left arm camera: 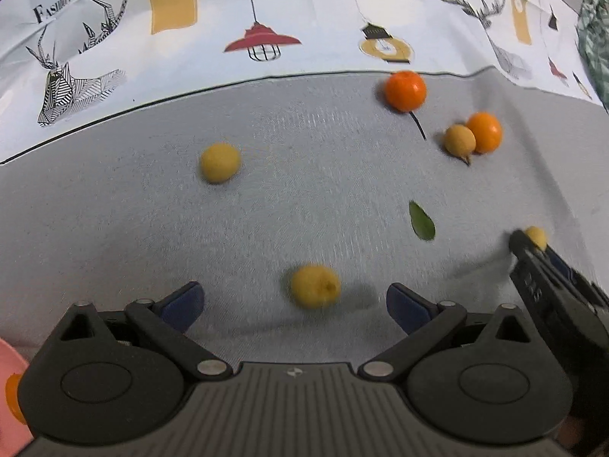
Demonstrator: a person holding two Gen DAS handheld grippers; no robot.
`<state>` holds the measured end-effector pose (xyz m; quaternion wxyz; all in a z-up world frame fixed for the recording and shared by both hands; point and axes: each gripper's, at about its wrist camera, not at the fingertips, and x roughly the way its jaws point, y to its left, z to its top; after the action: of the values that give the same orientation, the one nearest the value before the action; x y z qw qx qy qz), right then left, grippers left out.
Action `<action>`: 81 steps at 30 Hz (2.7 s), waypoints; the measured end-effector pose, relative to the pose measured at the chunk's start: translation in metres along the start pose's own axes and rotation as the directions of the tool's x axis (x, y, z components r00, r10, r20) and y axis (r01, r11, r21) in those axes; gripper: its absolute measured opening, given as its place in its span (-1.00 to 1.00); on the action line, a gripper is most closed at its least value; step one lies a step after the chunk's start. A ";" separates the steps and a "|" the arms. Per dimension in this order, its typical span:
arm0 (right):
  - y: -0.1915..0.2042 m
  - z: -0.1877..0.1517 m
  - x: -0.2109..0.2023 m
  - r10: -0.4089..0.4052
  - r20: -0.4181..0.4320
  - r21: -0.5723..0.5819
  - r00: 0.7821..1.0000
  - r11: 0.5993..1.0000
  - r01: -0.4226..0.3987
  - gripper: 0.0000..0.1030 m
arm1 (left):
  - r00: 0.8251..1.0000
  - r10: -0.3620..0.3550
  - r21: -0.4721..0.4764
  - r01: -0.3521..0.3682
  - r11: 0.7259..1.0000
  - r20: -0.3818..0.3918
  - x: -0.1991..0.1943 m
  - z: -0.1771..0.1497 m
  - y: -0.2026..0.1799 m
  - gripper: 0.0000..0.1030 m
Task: Organize fruits
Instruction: 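Grasp a yellow fruit with the right tool while the left tool grasps another yellow fruit, then carry both yellow fruits over the pink plate and open both tools to release them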
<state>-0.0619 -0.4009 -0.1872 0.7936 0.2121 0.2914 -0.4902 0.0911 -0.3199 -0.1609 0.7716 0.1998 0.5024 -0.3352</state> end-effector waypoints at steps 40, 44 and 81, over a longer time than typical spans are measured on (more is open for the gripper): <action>-0.023 -0.072 -0.390 0.667 0.027 -0.362 0.745 0.701 -0.615 -0.43 | 0.931 0.257 -0.364 -0.152 0.919 0.259 -0.369 -0.289 0.131 -0.47; -0.022 -0.077 -0.416 0.691 0.049 -0.406 0.722 0.674 -0.617 -0.43 | 0.924 0.260 -0.384 -0.140 0.913 0.280 -0.384 -0.308 0.133 -0.47; 0.015 -0.091 -0.408 0.647 -0.052 -0.485 0.761 0.650 -0.586 -0.43 | 0.941 0.228 -0.444 -0.097 0.890 0.250 -0.361 -0.314 0.171 -0.47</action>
<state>-0.2137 -0.0713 0.0197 0.9558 0.0667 0.2614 -0.1165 -0.0853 0.1155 0.0318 0.8882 0.0161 0.4236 -0.1769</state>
